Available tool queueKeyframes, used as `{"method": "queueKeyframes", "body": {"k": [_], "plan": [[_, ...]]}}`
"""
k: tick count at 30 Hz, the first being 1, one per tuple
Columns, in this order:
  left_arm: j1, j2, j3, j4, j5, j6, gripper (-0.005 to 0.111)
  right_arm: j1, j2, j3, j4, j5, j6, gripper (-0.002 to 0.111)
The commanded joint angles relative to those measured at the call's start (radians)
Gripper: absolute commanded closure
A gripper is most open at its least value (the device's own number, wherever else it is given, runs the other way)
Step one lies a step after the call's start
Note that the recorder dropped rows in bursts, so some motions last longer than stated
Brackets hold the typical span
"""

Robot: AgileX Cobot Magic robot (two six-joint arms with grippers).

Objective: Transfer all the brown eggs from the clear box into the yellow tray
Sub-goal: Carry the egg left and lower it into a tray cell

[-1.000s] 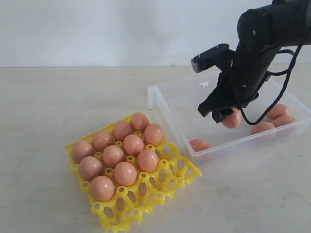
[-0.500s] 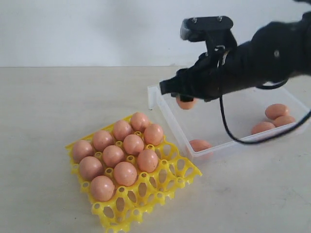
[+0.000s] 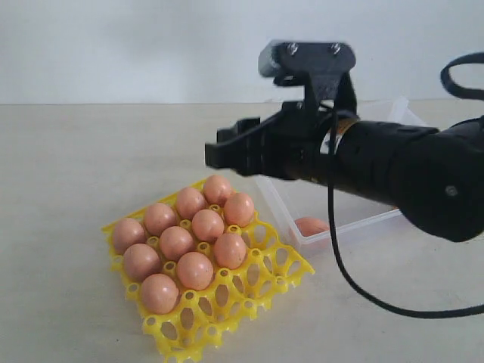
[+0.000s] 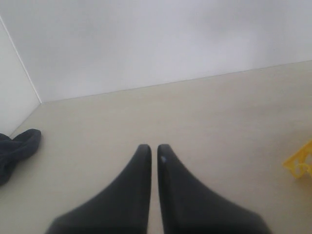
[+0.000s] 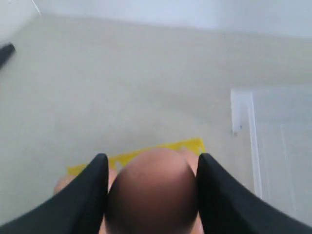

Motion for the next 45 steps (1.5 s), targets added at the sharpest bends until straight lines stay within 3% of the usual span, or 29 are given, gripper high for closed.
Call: {"method": "queueKeyframes", "body": {"k": [1, 7, 10, 13, 18, 22, 25, 29, 45], "plan": [[-0.005, -0.003, 0.003, -0.002, -0.003, -0.003, 0.103, -0.001, -0.108, 0.003, 0.006, -0.231, 0.058, 0.108], [-0.005, -0.003, 0.003, -0.002, -0.003, -0.003, 0.103, -0.001, -0.147, 0.003, -0.047, -0.371, 0.296, 0.108], [-0.005, -0.003, 0.003, -0.002, -0.003, -0.003, 0.103, -0.001, -0.131, 0.003, -0.190, -0.364, 0.400, 0.108], [-0.005, -0.003, 0.003, -0.002, -0.003, -0.003, 0.103, -0.025, -0.101, 0.003, -0.430, -0.394, 0.633, 0.108], [-0.005, -0.003, 0.003, -0.002, -0.003, -0.003, 0.103, -0.196, -0.016, 0.003, -0.896, -0.717, 1.071, 0.108], [-0.005, -0.003, 0.003, -0.002, -0.003, -0.003, 0.103, -0.377, 0.074, 0.003, -1.148, -0.915, 1.251, 0.108], [-0.005, -0.003, 0.003, -0.002, -0.003, -0.003, 0.103, -0.402, 0.115, 0.003, -1.372, -0.937, 1.267, 0.108], [-0.005, -0.003, 0.003, -0.002, -0.003, -0.003, 0.103, -0.398, 0.126, 0.003, -1.537, -0.776, 1.260, 0.108], [-0.005, -0.003, 0.003, -0.002, -0.003, -0.003, 0.103, -0.286, 0.126, 0.003, -1.556, -0.141, 1.102, 0.108]]}}
